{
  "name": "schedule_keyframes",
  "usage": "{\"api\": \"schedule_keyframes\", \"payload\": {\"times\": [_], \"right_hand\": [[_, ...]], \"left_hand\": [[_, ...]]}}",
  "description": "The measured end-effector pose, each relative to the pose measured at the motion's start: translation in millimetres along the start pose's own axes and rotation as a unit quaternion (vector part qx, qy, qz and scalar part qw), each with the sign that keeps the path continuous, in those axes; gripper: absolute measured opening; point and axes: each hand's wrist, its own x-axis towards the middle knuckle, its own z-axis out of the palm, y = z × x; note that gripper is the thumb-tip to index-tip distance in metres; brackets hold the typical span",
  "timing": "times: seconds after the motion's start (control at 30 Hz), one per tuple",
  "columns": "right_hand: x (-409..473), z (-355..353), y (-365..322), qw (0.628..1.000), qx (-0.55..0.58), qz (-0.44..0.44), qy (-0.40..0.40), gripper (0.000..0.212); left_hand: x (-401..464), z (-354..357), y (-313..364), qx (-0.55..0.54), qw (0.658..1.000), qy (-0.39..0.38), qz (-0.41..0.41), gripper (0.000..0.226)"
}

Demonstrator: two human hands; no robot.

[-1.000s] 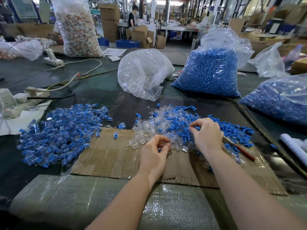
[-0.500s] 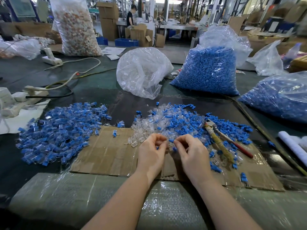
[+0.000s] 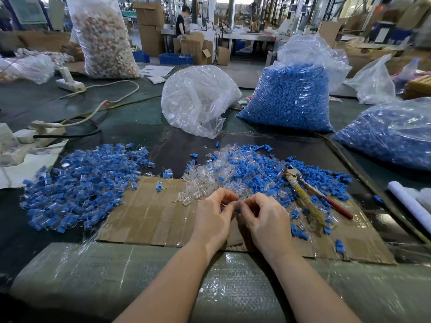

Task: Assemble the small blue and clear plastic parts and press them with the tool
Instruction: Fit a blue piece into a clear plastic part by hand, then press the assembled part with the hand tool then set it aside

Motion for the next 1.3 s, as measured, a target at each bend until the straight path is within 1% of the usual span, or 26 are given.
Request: {"api": "schedule_keyframes", "payload": {"times": [0.17, 0.3, 0.47, 0.57, 0.83, 0.93, 1.03, 1.1, 1.13, 1.2, 1.23, 1.3], "right_hand": [[-1, -4, -2, 0.998, 0.065, -0.01, 0.006, 0.004], [-2, -5, -3, 0.996, 0.077, -0.049, 0.007, 0.022], [-2, -5, -3, 0.993, 0.091, -0.069, 0.004, 0.024], [-2, -5, -3, 0.994, 0.087, -0.073, 0.003, 0.025], [-2, -8, -6, 0.994, 0.074, -0.075, -0.012, 0.021], [3, -15, -9, 0.996, 0.036, -0.079, 0.022, 0.022], [15, -34, -4, 0.995, -0.034, -0.03, 0.084, 0.025], [25, -52, 6, 0.987, -0.11, 0.051, 0.103, 0.032], [31, -61, 11, 0.977, -0.161, 0.109, 0.089, 0.037], [41, -75, 22, 0.937, -0.27, 0.22, 0.012, 0.049], [46, -80, 27, 0.916, -0.303, 0.262, -0.038, 0.055], [53, -87, 33, 0.884, -0.322, 0.317, -0.121, 0.057]], "left_hand": [[1, -1, 1, -0.025, 1.0, 0.009, -0.01, 0.027], [1, -3, -2, -0.038, 0.999, 0.005, -0.023, 0.023], [2, -3, -4, -0.017, 1.0, 0.005, -0.019, 0.028], [3, -4, -3, -0.017, 1.0, 0.0, -0.026, 0.028], [5, -6, 3, 0.01, 0.999, -0.011, -0.034, 0.016], [8, -6, 5, -0.03, 0.997, -0.018, -0.063, 0.011], [9, -6, 6, -0.082, 0.992, -0.014, -0.091, 0.012], [9, -6, 7, -0.106, 0.988, -0.011, -0.108, 0.011], [10, -6, 7, -0.107, 0.988, -0.011, -0.112, 0.01], [11, -6, 8, -0.098, 0.989, -0.012, -0.111, 0.009], [11, -5, 9, -0.1, 0.989, -0.013, -0.11, 0.009], [10, -5, 11, -0.106, 0.988, -0.014, -0.112, 0.009]]}}
